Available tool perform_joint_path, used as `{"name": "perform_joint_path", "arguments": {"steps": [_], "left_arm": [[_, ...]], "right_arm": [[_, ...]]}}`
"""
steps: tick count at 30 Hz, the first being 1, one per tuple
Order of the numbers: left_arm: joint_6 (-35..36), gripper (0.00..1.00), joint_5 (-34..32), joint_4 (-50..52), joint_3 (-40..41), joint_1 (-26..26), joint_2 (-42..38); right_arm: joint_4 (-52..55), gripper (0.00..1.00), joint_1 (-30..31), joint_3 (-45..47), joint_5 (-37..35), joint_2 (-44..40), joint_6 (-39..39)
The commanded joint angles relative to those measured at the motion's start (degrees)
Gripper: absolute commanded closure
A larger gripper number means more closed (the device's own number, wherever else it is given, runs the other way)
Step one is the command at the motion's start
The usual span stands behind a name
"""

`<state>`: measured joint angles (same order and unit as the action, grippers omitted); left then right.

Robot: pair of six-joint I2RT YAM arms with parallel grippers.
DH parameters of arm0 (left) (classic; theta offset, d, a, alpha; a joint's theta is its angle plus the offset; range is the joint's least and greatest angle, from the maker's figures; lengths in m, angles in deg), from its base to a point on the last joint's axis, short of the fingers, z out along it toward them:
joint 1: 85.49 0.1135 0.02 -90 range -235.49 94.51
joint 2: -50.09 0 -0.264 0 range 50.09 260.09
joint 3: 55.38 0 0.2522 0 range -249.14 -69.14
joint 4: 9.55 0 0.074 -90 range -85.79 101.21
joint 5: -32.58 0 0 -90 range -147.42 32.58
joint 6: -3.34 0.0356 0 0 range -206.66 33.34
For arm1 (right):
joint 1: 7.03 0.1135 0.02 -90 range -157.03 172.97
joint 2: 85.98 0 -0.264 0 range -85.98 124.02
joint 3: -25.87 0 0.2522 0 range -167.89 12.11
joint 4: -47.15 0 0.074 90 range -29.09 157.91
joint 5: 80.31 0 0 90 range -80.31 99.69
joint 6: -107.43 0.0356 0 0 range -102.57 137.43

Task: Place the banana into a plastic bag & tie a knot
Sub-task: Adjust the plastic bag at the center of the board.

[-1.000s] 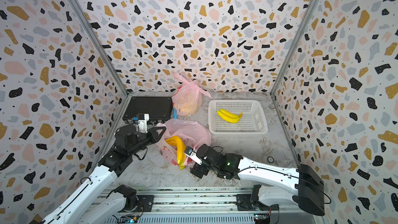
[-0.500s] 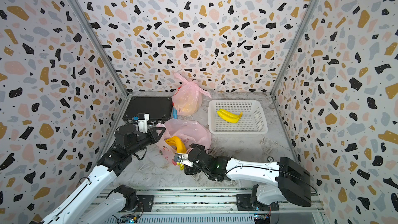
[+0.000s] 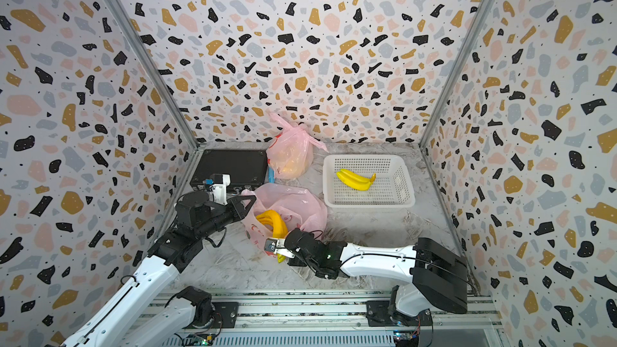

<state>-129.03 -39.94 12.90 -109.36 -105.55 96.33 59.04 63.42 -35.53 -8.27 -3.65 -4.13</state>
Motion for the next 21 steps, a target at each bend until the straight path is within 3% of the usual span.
{"name": "perform_joint_path", "arguments": {"steps": [1,4,13,21], "left_arm": [[2.58,1.00,-1.47,1.29,-4.62,-0.17,-1.58],[4.54,1.00,-3.58,6.13,-8.01,-0.17,-1.60],[9.72,1.00,-9.17,16.46,-18.28,0.26,1.29],[9.62,1.00,-7.45,15.59,-18.77,0.36,2.40]], "right_arm": [[7.00,1.00,-0.73,-5.14,-3.85,-5.55,5.19],[11.96,1.00,-3.30,-7.12,-1.57,-10.15,10.03],[15.21,1.00,-16.56,-7.83,15.35,-20.70,22.38],[14.55,1.00,-21.00,-6.95,19.16,-20.76,23.75]]}}
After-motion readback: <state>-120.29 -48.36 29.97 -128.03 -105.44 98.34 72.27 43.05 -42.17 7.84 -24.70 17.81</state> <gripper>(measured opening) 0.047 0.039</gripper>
